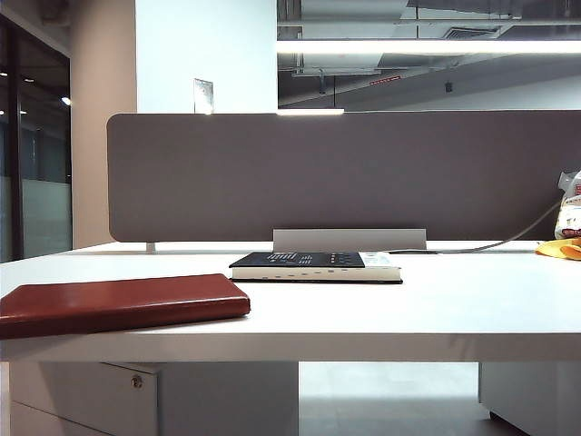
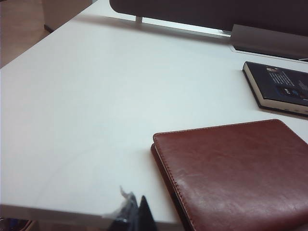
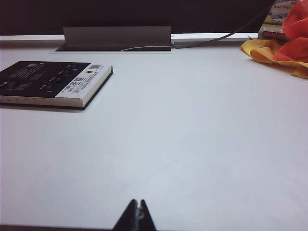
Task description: Pick up the red book and place it on top of the black book.
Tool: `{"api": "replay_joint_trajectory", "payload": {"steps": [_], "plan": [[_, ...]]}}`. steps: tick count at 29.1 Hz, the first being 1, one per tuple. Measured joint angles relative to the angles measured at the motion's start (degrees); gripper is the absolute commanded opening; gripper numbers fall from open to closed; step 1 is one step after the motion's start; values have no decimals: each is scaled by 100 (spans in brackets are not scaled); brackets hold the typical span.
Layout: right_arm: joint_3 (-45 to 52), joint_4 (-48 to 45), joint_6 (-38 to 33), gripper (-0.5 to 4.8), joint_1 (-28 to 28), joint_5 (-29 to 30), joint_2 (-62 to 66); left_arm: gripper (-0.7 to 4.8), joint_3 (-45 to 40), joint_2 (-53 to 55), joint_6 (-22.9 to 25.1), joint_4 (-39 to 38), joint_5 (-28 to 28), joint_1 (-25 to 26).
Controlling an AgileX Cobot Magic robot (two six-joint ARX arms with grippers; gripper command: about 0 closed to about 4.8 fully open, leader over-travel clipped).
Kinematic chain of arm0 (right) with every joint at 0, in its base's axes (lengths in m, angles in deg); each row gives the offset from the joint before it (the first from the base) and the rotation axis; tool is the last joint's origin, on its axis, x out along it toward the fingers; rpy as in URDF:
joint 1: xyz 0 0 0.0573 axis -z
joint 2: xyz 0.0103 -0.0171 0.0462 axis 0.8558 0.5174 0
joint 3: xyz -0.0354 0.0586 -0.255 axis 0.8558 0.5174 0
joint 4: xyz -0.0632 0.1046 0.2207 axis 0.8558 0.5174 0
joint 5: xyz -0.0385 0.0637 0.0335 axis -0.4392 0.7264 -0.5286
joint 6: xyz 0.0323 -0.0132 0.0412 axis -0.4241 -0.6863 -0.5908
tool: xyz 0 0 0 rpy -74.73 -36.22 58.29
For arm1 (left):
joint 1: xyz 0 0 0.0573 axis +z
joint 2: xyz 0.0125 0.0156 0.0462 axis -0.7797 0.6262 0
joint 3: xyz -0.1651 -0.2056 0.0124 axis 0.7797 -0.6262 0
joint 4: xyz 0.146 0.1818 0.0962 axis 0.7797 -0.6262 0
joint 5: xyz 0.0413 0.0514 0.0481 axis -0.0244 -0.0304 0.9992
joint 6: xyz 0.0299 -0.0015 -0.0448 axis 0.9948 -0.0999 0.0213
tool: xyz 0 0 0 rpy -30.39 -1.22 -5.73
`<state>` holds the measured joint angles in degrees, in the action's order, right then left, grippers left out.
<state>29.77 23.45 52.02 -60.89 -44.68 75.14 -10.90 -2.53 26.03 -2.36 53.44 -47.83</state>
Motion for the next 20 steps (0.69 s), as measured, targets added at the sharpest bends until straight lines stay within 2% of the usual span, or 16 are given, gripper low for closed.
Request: {"api": "replay_joint_trajectory", "payload": {"steps": [10,17,20], "plan": [[0,0,0,-1,0,0,0,-6,-2,-2,-76,20,-2,0],[0,-2,-7,-1,0,0,0,-6,-2,-2,-859,42,-55,0],[0,0,-7,-1,0,0,0,-6,-2,-2,-1248,46,-319,0]]}}
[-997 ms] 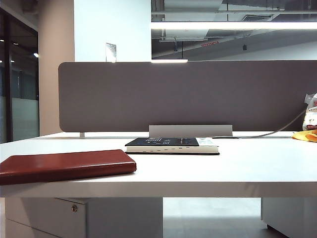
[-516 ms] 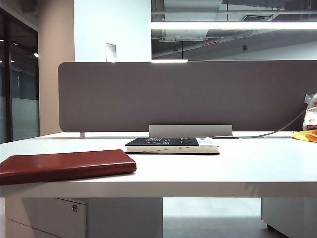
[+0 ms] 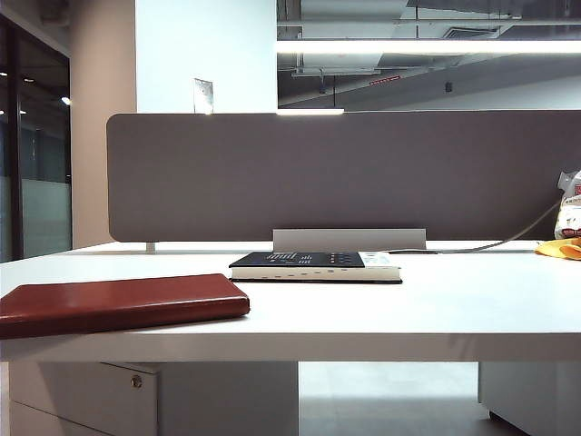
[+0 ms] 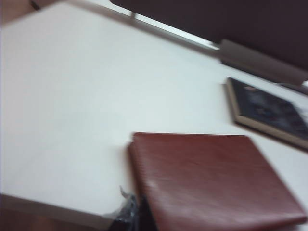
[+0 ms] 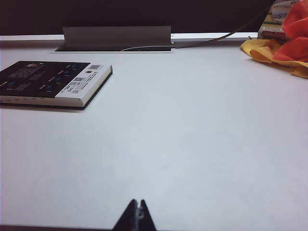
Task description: Pick up the red book and place it on top of the black book.
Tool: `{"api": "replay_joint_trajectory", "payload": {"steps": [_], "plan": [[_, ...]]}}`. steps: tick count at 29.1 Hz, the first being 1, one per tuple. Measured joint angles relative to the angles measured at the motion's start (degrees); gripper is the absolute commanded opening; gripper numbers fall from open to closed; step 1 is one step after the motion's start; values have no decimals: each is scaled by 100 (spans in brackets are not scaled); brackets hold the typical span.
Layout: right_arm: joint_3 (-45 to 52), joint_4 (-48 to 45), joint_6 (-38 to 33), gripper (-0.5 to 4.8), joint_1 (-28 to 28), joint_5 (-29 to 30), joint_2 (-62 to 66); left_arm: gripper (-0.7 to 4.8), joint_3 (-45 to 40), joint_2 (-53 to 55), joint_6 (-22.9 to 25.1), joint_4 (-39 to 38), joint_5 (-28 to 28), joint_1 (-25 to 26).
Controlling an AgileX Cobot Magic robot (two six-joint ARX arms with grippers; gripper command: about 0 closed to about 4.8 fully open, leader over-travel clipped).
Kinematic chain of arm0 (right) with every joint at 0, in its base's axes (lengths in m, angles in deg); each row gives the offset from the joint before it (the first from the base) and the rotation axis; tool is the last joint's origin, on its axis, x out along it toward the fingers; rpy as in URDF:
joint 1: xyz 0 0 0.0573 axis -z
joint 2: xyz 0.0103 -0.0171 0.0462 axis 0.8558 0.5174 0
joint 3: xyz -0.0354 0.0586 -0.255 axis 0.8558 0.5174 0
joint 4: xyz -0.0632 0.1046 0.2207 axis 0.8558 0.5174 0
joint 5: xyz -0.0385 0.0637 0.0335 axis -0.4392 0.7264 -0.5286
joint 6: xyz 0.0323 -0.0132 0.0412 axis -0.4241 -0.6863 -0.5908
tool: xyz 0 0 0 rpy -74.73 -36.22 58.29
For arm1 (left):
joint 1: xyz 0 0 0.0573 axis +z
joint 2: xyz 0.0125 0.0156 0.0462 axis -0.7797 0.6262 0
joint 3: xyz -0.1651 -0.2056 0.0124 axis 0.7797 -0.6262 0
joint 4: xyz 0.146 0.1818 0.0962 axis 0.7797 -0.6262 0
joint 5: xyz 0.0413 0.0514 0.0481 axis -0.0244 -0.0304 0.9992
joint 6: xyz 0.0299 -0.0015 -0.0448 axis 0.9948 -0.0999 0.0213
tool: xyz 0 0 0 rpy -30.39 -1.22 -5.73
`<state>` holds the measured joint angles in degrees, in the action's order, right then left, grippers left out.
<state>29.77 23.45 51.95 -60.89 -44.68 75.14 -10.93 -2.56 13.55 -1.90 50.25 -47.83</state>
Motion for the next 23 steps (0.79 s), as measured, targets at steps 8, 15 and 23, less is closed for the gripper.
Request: {"api": "replay_joint_trajectory", "payload": {"steps": [8,15,23], "plan": [[0,4,-11,-1,2,0,0,-6,11,175,-1187,-28,-520,0],[0,4,-17,-1,2,0,0,1,15,999,-1620,-13,-898,0],[0,7,-107,-1,2,0,0,105,42,2378,-2496,297,-1617,0]]}}
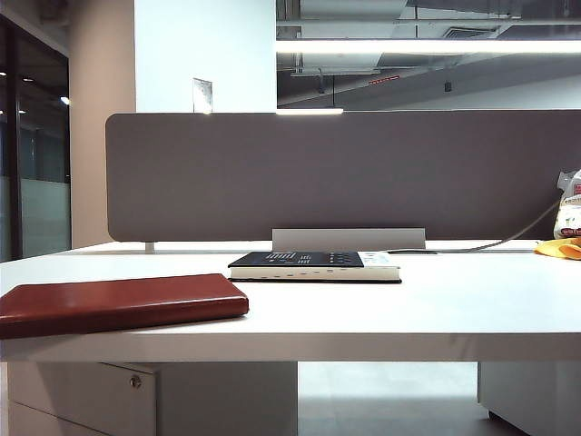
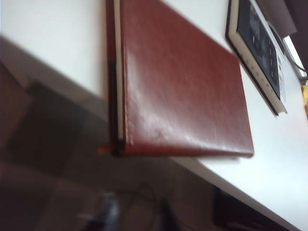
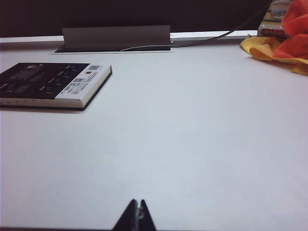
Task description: Pick up the red book and place it on top of the black book.
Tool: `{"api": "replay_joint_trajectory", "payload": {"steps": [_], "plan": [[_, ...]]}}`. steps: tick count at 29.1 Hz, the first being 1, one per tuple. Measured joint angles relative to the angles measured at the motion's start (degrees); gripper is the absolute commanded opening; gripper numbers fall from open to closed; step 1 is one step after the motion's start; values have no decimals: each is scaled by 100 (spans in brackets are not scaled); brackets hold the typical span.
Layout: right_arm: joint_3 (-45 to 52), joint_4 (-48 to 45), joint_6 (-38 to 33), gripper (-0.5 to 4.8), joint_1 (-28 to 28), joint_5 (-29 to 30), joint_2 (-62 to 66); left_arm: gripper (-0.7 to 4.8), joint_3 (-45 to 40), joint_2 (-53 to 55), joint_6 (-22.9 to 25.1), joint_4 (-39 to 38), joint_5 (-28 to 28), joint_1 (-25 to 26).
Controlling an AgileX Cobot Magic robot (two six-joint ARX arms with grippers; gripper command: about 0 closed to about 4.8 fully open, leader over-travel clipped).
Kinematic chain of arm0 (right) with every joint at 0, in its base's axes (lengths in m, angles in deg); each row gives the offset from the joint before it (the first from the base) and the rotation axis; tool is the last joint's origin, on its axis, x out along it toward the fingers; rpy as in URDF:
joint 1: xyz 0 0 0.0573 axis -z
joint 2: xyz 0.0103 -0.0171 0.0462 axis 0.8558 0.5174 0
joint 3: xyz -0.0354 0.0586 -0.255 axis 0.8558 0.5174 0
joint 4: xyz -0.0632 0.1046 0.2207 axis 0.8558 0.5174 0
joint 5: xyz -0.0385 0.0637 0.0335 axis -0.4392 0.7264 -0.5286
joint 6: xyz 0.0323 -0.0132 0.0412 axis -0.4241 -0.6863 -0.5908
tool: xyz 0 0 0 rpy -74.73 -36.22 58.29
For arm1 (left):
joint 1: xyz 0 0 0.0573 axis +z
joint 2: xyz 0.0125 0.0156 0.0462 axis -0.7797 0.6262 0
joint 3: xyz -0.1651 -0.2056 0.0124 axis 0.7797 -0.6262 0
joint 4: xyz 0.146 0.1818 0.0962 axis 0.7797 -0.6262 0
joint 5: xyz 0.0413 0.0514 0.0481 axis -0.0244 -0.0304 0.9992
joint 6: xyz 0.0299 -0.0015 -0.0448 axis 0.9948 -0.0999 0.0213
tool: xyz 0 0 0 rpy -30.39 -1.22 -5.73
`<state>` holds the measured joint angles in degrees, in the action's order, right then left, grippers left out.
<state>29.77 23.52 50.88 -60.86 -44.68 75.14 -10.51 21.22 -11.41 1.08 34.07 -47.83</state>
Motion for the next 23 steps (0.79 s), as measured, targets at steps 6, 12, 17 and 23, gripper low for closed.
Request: {"api": "replay_joint_trajectory", "payload": {"steps": [6,12,17,23], "plan": [[0,0,-92,-1,0,0,0,108,503,1320,-129,509,-323,-2],[0,35,-103,-1,0,0,0,210,927,2636,-140,1036,-586,-2],[0,223,-103,-1,0,2,0,257,944,3272,-181,1187,-866,-2],[0,328,-103,-1,0,2,0,257,944,3305,-181,1266,-905,-2]]}}
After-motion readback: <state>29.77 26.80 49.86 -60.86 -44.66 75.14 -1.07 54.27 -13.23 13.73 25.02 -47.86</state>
